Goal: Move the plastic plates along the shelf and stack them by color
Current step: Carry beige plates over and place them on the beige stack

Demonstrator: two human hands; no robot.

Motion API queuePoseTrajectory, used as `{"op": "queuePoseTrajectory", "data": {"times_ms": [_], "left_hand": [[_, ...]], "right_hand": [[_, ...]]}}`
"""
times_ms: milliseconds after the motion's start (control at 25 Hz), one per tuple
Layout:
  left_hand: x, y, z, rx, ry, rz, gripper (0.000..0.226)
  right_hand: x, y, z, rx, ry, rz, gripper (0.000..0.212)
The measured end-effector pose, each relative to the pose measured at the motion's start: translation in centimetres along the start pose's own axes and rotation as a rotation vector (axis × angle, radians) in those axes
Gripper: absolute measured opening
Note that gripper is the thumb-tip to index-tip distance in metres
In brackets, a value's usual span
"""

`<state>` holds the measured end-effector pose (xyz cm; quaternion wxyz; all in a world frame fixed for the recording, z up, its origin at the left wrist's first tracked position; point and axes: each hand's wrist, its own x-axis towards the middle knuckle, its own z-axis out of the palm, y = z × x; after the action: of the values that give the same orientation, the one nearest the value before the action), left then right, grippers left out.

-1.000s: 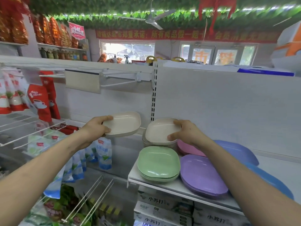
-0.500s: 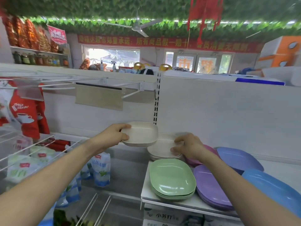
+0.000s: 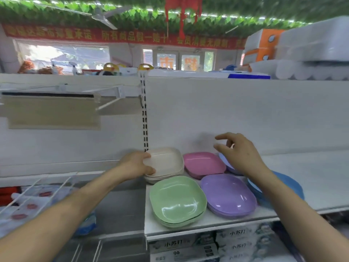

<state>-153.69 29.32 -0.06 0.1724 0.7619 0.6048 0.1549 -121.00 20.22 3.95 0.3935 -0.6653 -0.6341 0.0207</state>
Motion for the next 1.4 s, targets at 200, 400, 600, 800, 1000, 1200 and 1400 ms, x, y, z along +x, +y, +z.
{"op": "queuePoseTrajectory", "data": {"times_ms": [200, 400, 600, 800, 1000, 1200, 1400], "left_hand": [[0.0, 1.8, -0.5, 0.123, 0.147, 0.016, 0.053], [-0.3, 9.5, -0.5, 0.020, 0.237, 0.275, 0.028], [-0.8, 21.8, 4.0, -0.212, -0.019, 0.437, 0.013], [-1.8, 36.4, 10.1, -0.315, -0.207, 0.577, 0.014], [-2.2, 51.1, 19.3, -0.340, -0.252, 0.692, 0.013], [-1.0, 63.3, 27.9, 0.088, -0.046, 0.874, 0.032], [0.9, 74.4, 35.4, 0.247, -0.006, 0.984, 0.041]], "right_hand": [[-0.6, 0.8, -1.3, 0.041, -0.017, 0.010, 0.026], [-1.1, 4.3, -5.0, 0.040, -0.087, 0.016, 0.028], [-2.6, 12.1, -12.9, -0.010, -0.100, 0.072, 0.029], [-6.7, 23.1, -23.4, -0.058, -0.094, 0.147, 0.027], [-11.2, 34.1, -33.2, -0.137, -0.039, 0.242, 0.027], [-14.1, 42.8, -41.0, -0.368, 0.010, 0.299, 0.035], [-15.1, 50.7, -46.0, -0.450, 0.042, 0.372, 0.035]]}}
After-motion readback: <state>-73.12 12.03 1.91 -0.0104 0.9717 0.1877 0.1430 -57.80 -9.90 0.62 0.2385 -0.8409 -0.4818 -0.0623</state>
